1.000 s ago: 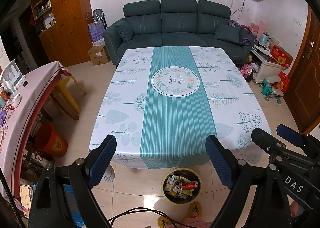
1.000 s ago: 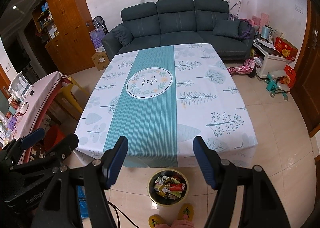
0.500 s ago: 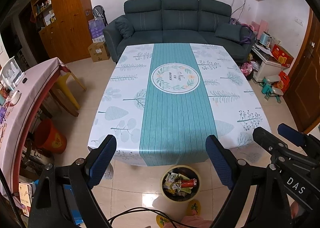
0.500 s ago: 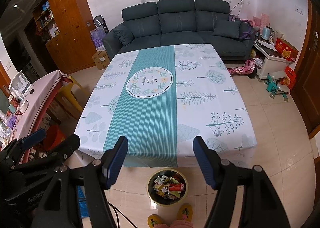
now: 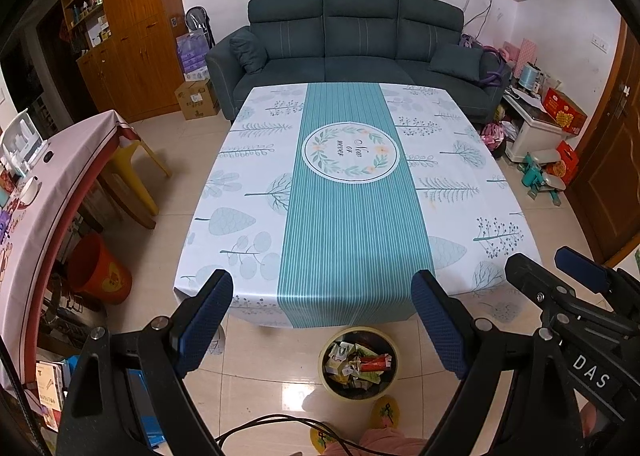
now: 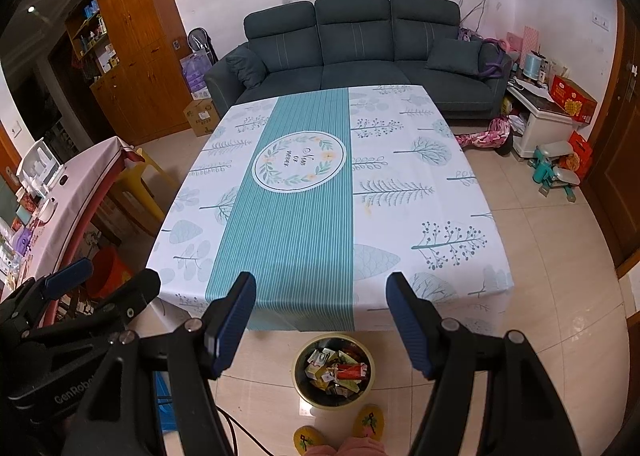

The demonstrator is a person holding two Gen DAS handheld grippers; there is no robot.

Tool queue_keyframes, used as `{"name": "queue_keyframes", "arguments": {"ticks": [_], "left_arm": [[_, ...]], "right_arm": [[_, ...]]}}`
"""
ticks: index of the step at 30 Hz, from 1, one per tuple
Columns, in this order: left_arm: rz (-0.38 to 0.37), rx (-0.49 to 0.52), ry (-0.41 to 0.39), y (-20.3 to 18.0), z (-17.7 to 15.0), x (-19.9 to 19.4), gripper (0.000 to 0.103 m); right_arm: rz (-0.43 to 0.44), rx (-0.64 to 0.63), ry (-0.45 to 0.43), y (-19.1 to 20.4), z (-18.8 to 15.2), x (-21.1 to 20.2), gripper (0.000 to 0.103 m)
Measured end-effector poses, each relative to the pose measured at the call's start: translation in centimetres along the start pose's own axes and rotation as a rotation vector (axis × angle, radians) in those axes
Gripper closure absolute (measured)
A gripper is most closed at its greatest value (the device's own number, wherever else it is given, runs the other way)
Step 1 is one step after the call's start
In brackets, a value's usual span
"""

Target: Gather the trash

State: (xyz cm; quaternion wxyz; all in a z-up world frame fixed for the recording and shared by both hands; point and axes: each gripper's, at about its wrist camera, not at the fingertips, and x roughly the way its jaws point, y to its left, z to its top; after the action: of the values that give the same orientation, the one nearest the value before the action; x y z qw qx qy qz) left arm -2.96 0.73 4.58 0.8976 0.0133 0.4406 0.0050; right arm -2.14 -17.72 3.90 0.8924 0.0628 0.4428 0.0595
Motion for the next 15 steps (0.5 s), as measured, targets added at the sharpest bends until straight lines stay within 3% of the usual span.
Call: {"name": "queue_keyframes", "arguments": {"ticks": [15], "left_arm": [[0.003,0.001,0.009,0.0,-0.3,0.01,0.014]], "right_arm": [[0.002,-0.001,0.002,0.02,-0.01,0.06,0.035]]}}
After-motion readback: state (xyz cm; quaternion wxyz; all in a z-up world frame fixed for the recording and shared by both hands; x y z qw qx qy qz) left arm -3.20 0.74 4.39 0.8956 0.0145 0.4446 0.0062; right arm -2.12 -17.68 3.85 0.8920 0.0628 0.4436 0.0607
